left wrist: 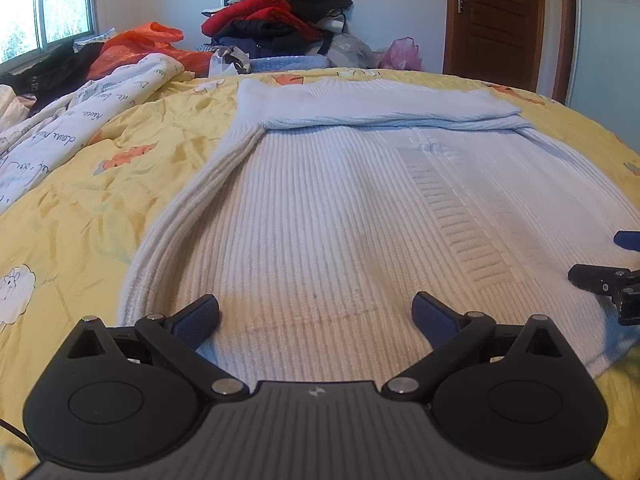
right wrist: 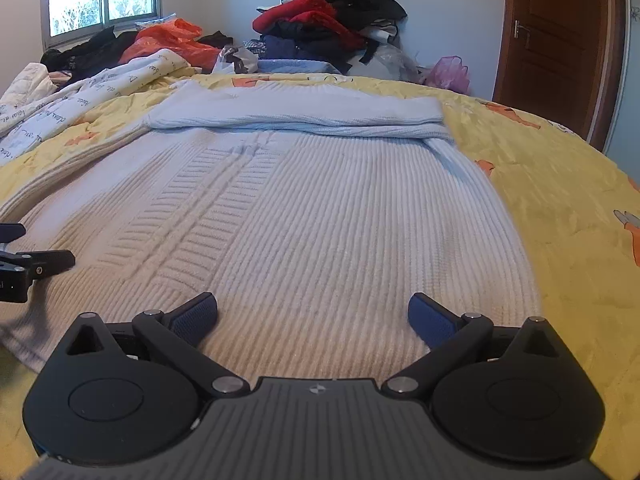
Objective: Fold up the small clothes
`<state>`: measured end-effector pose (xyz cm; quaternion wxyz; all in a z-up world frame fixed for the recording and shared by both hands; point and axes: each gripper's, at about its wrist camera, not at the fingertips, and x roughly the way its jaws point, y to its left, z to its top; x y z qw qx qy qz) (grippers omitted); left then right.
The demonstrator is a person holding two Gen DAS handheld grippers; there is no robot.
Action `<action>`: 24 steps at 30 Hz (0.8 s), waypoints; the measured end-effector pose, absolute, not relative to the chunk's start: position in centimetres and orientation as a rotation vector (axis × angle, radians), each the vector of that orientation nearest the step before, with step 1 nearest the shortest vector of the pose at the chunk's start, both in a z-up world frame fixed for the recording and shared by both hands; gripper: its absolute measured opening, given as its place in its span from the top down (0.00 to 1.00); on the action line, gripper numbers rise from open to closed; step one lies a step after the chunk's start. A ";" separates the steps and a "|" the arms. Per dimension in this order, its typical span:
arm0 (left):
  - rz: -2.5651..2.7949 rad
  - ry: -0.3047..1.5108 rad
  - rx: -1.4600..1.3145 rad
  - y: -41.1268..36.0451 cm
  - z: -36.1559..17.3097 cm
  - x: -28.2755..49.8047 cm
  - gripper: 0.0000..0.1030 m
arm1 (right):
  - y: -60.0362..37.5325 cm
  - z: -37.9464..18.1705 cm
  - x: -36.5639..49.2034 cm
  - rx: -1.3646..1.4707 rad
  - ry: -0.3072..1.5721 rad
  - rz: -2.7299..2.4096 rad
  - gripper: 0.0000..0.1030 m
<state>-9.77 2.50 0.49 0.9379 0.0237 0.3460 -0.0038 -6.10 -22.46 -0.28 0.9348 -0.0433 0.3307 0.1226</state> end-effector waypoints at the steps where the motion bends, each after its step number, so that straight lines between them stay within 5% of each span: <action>1: -0.008 0.708 0.048 2.5 0.5 -9.8 0.00 | -22.5 -0.3 -6.4 -0.094 0.676 0.253 0.02; 24: -0.019 0.695 0.057 2.8 0.3 -13.3 0.00 | -23.6 -0.4 -9.7 -0.096 0.684 0.270 0.02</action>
